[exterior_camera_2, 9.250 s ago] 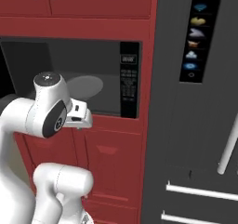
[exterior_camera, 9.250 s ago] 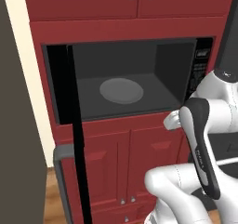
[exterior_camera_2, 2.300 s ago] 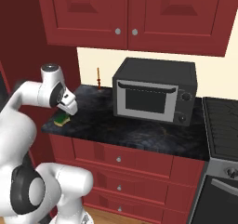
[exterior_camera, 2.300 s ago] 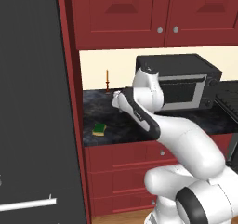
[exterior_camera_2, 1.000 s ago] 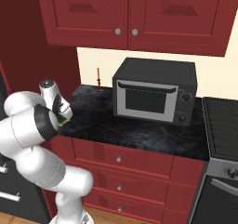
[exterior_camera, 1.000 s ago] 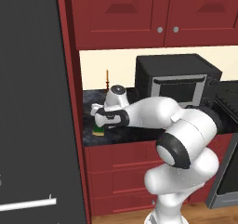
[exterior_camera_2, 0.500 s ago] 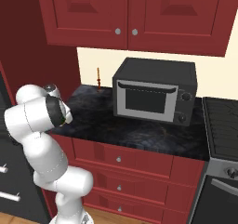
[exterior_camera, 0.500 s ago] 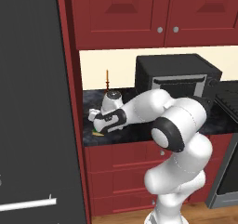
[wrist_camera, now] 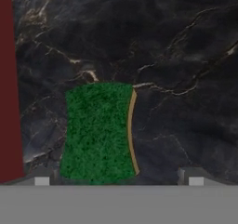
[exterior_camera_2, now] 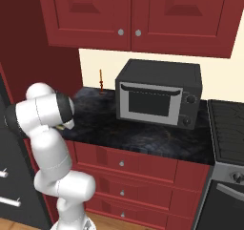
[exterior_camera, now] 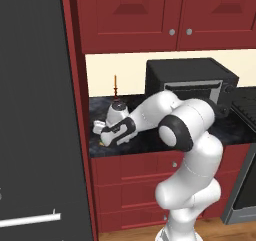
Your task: Place the sponge inside the microwave to prepare for sanitizing.
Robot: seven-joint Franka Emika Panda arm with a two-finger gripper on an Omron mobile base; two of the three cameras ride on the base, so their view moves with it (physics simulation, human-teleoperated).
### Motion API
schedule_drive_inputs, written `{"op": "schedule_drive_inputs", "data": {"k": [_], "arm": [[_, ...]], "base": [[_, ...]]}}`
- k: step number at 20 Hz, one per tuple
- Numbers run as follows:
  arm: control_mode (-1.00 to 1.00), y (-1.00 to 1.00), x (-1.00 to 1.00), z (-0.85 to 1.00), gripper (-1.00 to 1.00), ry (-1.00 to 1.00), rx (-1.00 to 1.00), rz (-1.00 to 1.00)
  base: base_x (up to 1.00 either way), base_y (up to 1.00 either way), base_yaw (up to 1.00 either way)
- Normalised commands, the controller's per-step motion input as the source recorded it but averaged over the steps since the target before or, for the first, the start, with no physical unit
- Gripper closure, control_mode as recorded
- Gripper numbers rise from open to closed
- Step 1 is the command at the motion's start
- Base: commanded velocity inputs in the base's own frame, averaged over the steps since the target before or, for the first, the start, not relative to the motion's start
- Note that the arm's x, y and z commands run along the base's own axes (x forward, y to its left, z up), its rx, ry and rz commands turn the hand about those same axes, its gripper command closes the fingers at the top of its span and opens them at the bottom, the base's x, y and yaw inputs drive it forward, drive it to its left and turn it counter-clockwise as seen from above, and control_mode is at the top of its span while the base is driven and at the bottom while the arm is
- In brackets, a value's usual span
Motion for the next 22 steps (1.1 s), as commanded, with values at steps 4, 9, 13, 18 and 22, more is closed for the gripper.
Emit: {"op": "schedule_drive_inputs", "data": {"k": [4,9,13,18,22], "arm": [[-1.00,0.16,0.23,-0.04,-1.00,0.00,0.00,0.00],[-1.00,0.04,0.22,0.00,-1.00,0.00,0.00,0.00],[-1.00,0.00,0.03,-0.13,-1.00,0.02,0.00,0.00],[-1.00,0.00,0.00,-0.28,-1.00,0.04,0.00,0.00],[-1.00,0.00,0.00,-0.27,-1.00,0.02,0.00,0.00]], "base": [[0.00,0.00,0.00],[0.00,0.00,0.00],[0.00,0.00,0.00],[0.00,0.00,0.00],[0.00,0.00,0.00]]}}
